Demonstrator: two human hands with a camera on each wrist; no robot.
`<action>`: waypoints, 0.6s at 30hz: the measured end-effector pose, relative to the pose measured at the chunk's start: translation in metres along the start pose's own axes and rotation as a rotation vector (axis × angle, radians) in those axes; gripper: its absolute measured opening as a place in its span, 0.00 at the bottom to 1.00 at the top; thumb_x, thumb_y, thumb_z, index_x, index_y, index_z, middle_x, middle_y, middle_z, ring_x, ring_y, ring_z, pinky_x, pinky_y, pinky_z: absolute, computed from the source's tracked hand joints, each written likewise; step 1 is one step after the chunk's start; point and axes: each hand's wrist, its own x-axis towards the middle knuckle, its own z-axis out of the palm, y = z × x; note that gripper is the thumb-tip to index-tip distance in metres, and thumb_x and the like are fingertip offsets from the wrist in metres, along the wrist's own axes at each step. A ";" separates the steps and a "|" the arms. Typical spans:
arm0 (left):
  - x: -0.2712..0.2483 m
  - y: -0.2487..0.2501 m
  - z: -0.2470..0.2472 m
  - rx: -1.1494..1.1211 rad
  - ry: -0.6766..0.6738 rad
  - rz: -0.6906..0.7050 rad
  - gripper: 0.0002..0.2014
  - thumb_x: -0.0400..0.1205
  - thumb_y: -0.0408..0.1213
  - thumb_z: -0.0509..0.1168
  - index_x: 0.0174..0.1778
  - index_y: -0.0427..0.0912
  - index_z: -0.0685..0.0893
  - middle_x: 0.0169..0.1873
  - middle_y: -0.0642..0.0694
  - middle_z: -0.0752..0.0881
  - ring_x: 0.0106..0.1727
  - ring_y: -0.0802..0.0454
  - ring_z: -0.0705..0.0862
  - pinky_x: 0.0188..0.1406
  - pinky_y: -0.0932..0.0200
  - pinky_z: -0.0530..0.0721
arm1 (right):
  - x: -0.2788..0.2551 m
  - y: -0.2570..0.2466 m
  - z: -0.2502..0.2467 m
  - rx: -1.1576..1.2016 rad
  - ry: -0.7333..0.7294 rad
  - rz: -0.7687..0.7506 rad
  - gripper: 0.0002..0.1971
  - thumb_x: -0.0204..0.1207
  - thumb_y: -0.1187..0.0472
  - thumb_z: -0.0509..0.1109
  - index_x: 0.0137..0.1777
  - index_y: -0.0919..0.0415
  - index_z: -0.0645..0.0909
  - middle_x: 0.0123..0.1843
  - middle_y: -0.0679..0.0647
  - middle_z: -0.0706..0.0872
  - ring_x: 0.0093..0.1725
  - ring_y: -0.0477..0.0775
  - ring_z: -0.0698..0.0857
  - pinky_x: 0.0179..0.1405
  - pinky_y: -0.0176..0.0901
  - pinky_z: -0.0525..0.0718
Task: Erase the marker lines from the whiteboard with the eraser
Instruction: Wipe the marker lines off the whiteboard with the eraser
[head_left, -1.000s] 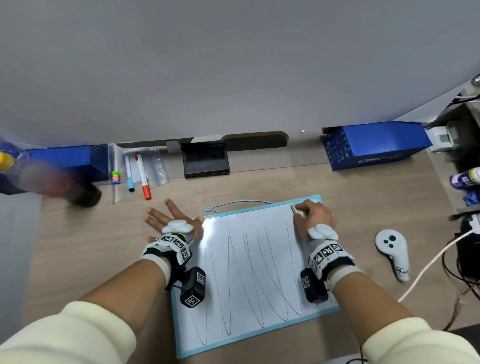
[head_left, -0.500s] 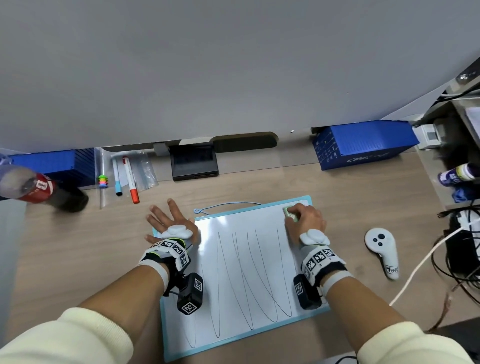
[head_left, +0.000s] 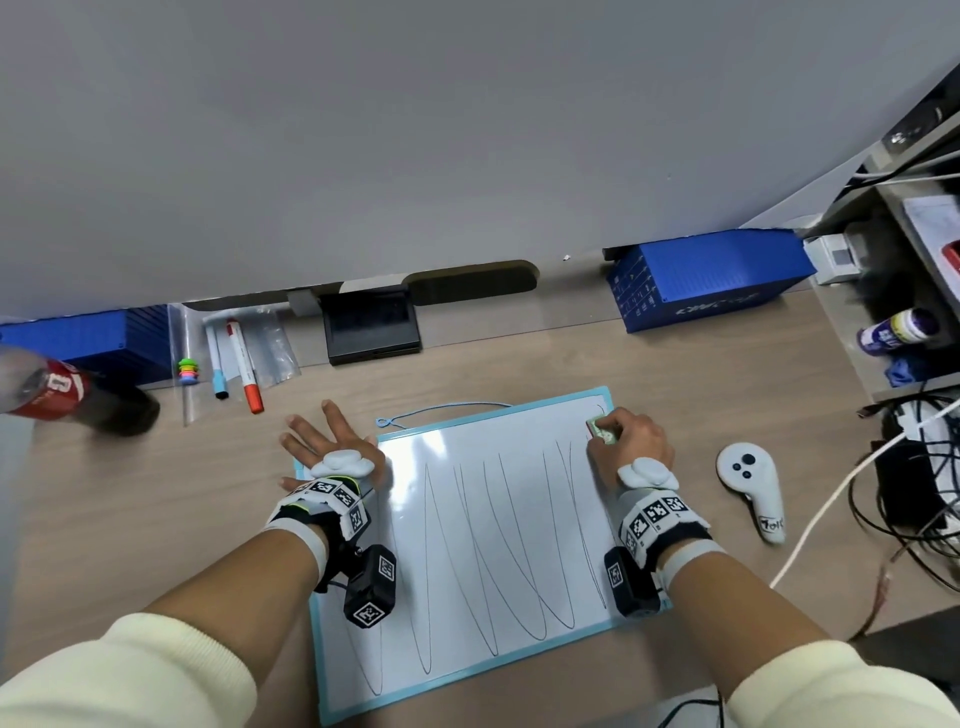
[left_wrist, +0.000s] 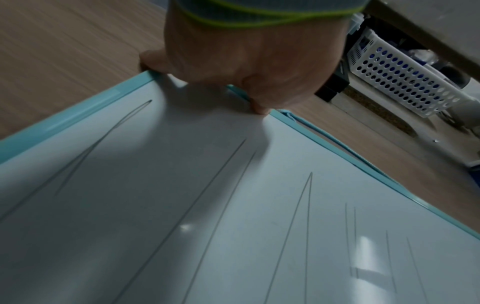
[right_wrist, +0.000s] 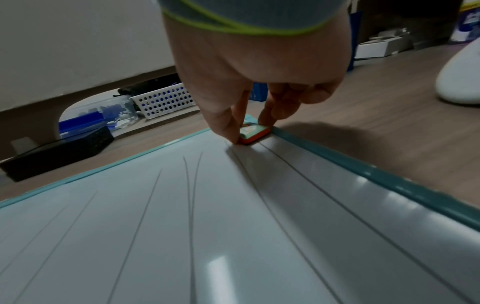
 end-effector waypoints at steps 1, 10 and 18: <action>0.002 -0.001 0.001 0.004 -0.011 0.000 0.42 0.76 0.44 0.73 0.85 0.51 0.62 0.86 0.36 0.50 0.86 0.34 0.48 0.74 0.21 0.47 | 0.004 0.001 -0.001 0.004 0.001 0.014 0.09 0.64 0.60 0.73 0.41 0.45 0.85 0.43 0.51 0.86 0.46 0.59 0.83 0.45 0.48 0.82; 0.011 -0.008 0.009 -0.027 -0.009 0.006 0.38 0.79 0.43 0.70 0.85 0.51 0.63 0.86 0.36 0.50 0.85 0.33 0.48 0.77 0.28 0.48 | 0.010 -0.007 0.004 -0.006 0.002 -0.019 0.09 0.63 0.60 0.72 0.42 0.46 0.86 0.40 0.52 0.85 0.43 0.58 0.83 0.41 0.45 0.81; 0.013 -0.010 0.016 -0.081 0.044 0.055 0.38 0.73 0.46 0.65 0.82 0.56 0.62 0.84 0.32 0.58 0.84 0.28 0.55 0.74 0.22 0.53 | 0.027 -0.022 0.002 0.145 -0.059 -0.038 0.07 0.67 0.60 0.74 0.43 0.47 0.86 0.45 0.56 0.87 0.45 0.61 0.85 0.44 0.50 0.87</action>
